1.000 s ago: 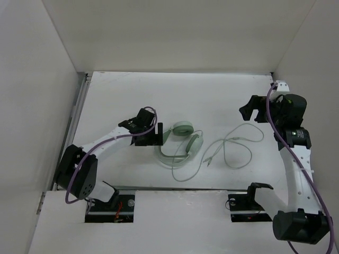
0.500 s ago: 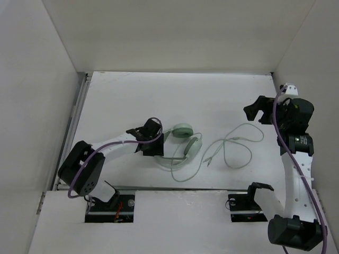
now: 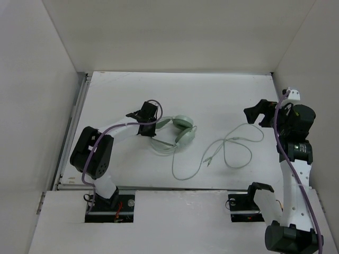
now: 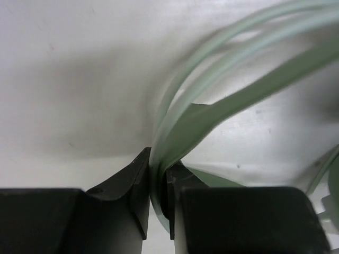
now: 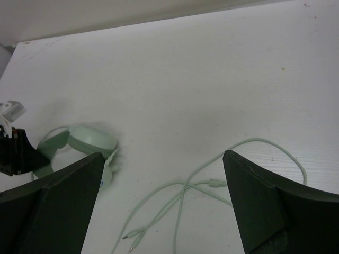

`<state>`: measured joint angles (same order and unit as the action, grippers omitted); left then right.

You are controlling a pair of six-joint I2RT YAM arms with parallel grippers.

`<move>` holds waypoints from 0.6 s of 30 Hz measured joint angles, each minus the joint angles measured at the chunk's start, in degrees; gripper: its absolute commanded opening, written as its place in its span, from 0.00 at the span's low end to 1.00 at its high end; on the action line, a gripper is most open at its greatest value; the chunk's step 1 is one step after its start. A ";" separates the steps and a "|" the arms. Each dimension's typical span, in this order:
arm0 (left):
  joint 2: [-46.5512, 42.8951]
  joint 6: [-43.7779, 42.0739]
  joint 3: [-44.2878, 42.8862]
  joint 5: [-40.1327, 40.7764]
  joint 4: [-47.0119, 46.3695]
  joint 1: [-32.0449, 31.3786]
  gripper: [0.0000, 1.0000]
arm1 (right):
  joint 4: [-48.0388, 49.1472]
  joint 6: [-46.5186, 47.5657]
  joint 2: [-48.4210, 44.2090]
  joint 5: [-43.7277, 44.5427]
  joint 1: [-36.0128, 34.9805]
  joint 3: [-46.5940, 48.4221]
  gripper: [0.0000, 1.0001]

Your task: Wrap the headphones

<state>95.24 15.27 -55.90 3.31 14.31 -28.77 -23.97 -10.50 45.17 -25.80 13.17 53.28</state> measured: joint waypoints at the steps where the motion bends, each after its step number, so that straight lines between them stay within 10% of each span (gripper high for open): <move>1: 0.61 -1.68 -1.16 0.90 -0.26 0.22 0.06 | 0.42 0.00 -0.04 0.00 0.00 -0.24 1.00; 18: 4.00 -22.05 -36.24 4.92 5.79 0.13 0.00 | 2.82 15.67 -0.42 7.85 -21.05 -0.94 1.00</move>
<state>99.24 -6.79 -92.14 8.23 20.10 -28.64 -21.15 5.17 44.75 -17.96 -7.88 52.34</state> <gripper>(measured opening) 0.108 0.999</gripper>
